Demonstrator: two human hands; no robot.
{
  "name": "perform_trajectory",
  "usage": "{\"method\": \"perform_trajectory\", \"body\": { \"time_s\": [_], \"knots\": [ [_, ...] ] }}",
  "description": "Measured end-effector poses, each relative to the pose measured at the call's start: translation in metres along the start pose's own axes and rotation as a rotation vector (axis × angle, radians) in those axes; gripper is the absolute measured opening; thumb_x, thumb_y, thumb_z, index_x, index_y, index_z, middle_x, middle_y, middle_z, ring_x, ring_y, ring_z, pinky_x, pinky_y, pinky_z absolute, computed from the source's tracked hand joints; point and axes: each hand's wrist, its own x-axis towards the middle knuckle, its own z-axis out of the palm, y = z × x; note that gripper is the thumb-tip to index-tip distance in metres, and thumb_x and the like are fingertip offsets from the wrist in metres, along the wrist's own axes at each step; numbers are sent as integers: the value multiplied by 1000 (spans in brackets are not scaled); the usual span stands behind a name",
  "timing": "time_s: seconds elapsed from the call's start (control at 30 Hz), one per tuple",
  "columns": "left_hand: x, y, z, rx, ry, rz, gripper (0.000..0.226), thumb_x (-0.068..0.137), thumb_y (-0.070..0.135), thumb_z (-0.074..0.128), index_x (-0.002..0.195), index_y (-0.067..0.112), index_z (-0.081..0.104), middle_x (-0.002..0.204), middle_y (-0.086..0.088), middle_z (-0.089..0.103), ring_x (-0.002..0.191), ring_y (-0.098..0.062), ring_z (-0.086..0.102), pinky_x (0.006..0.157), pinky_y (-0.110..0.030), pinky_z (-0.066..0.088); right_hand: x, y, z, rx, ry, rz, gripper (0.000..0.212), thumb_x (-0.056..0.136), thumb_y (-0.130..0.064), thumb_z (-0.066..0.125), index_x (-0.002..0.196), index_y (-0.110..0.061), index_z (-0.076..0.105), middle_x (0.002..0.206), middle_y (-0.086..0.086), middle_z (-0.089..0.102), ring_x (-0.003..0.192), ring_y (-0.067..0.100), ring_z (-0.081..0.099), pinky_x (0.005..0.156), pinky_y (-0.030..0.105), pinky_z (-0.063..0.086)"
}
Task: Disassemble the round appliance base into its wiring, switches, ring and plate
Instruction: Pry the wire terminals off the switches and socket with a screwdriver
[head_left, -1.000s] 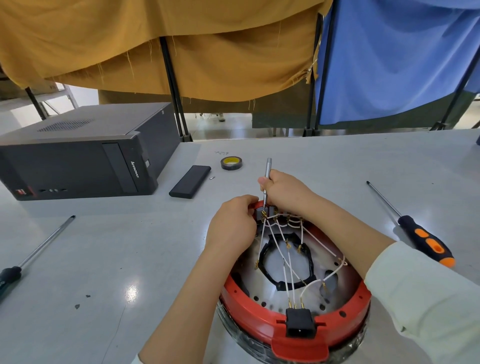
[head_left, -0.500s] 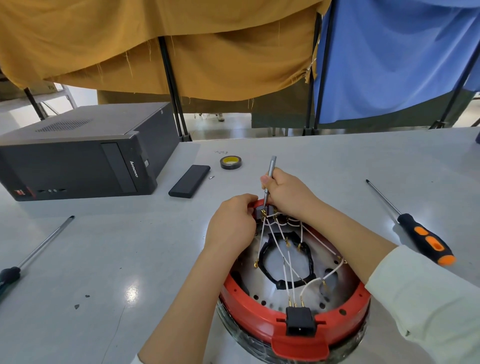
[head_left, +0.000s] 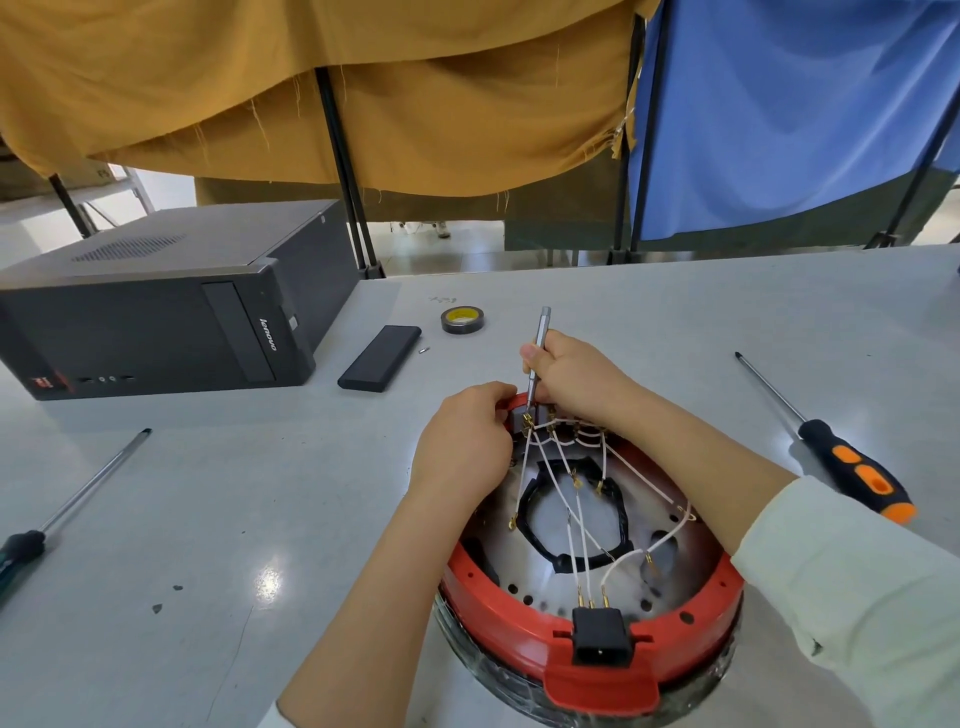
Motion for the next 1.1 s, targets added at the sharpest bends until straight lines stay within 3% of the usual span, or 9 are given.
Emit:
{"method": "perform_trajectory", "body": {
  "time_s": [0.13,0.3,0.4,0.53,0.67,0.9,1.1],
  "knots": [
    [0,0,0,10,0,0,40,92,9,43,124,27,59,124,1,61,113,-21,54,82,-25,38,-6,4,1,93,50,-57,23,100,-33,36,83,-22,48,73,-3,53,78,22,59,87,48,49],
    [0,1,0,13,1,0,40,92,8,43,124,26,59,123,0,61,112,-21,54,80,-25,38,-6,3,2,26,50,-82,21,101,-33,35,93,-18,47,73,-14,49,75,15,55,81,36,46],
    [0,1,0,15,-4,1,41,92,7,43,125,25,58,124,-1,61,113,-21,54,80,-24,37,-4,1,2,-15,43,-54,21,100,-33,35,95,-18,48,80,-9,52,86,22,59,82,37,46],
    [0,1,-1,4,-7,-5,41,92,7,43,126,26,58,126,0,60,114,-21,53,82,-25,37,0,-5,0,-82,15,-3,24,100,-33,35,95,-15,51,85,0,57,83,22,57,74,35,43],
    [0,2,-1,3,-6,-6,41,92,7,43,125,26,58,125,-1,60,114,-22,53,81,-25,37,-1,-6,-1,-60,-12,7,26,100,-33,35,99,-13,51,93,5,59,88,26,59,83,41,47],
    [1,1,-1,8,-8,-18,40,93,8,43,126,27,58,126,0,60,114,-22,53,84,-25,37,-12,2,-2,140,131,-170,21,101,-31,36,81,-28,44,68,-14,47,58,2,47,58,22,37],
    [1,1,-1,4,7,-7,41,92,7,44,125,27,58,125,1,60,114,-19,53,80,-22,35,-10,5,2,92,80,-164,23,100,-32,38,78,-30,45,69,-12,51,69,12,56,80,41,51]
  ]
}}
